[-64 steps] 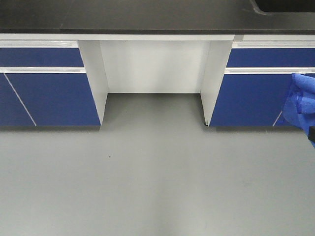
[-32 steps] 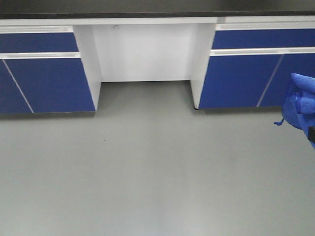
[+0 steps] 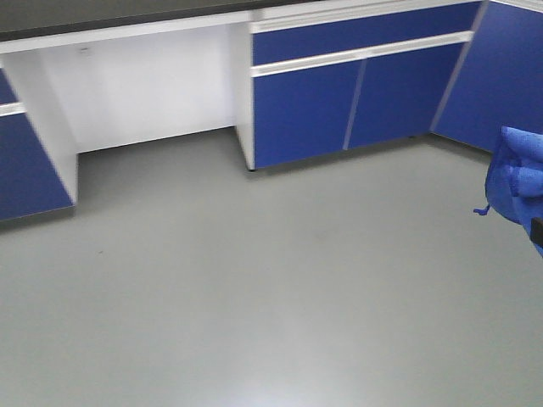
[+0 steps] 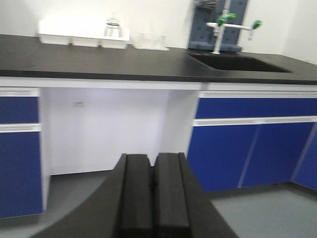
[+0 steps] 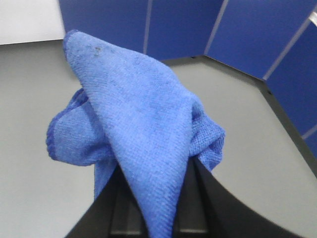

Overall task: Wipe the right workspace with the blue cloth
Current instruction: 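Drive the base to the other bench holding the cloth in the right gripper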

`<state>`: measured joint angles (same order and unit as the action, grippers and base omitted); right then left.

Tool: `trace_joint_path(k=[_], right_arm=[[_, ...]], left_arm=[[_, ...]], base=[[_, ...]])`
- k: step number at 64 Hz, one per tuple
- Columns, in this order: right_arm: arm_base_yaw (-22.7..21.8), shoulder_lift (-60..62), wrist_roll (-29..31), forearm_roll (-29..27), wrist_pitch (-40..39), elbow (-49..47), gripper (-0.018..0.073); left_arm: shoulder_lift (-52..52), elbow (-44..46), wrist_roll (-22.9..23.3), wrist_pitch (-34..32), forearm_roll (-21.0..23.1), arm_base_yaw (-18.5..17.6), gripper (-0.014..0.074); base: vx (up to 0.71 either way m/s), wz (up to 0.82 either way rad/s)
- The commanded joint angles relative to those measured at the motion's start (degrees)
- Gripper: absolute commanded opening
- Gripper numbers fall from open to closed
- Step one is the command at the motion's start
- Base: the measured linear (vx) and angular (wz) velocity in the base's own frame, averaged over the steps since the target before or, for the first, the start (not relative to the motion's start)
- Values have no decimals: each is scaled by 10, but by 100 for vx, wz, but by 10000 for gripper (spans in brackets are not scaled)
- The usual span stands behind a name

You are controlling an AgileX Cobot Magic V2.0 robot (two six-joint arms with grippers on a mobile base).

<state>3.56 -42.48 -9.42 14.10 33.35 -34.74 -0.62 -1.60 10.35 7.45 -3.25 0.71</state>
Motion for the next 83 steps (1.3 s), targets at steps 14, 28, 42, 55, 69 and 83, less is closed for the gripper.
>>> trace_joint_path(k=[14, 28, 42, 55, 69, 83], right_arm=[[0, 3, 6, 9, -39, -17, -8], [0, 3, 6, 9, -39, -17, -8], [0, 3, 6, 9, -39, -17, -8], [0, 3, 6, 9, -39, -17, -8], [0, 3, 6, 9, -39, -17, -8], [0, 3, 6, 9, -39, -17, -8]], left_arm=[[-9, -18, 5, -46, 4, -2, -6], [-9, -18, 5, -46, 4, -2, -6], [-9, -18, 5, -46, 4, -2, -6], [-9, -18, 5, -46, 4, -2, -6], [-9, -18, 5, -46, 4, -2, -6], [-9, -18, 5, -46, 4, -2, -6]], base=[[-10, -64], [-8, -76], [-4, -78], [-1, -76], [1, -66], [4, -60]])
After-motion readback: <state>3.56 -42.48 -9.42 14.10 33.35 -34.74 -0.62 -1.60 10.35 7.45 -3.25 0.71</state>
